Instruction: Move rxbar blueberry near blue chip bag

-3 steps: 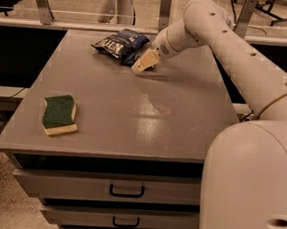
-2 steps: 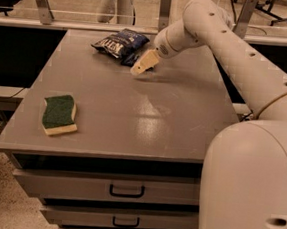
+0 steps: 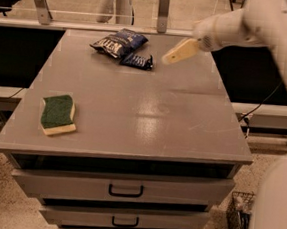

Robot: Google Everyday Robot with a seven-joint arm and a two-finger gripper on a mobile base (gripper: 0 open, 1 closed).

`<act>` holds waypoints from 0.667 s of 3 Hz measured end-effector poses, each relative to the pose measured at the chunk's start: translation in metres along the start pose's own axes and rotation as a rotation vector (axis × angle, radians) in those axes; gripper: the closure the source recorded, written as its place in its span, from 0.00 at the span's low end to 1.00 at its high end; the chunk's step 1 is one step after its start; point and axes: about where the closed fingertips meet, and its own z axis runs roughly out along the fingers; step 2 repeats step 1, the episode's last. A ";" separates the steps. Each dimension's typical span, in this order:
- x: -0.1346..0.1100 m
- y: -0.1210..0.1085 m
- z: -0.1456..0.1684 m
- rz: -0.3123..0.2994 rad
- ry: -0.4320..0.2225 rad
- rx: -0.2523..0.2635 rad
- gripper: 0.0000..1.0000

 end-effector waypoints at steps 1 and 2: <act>0.009 -0.008 -0.019 0.011 -0.009 0.019 0.00; 0.009 -0.008 -0.019 0.011 -0.009 0.019 0.00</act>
Offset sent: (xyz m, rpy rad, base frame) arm 0.0000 0.0000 0.0000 0.0000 0.0000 0.0000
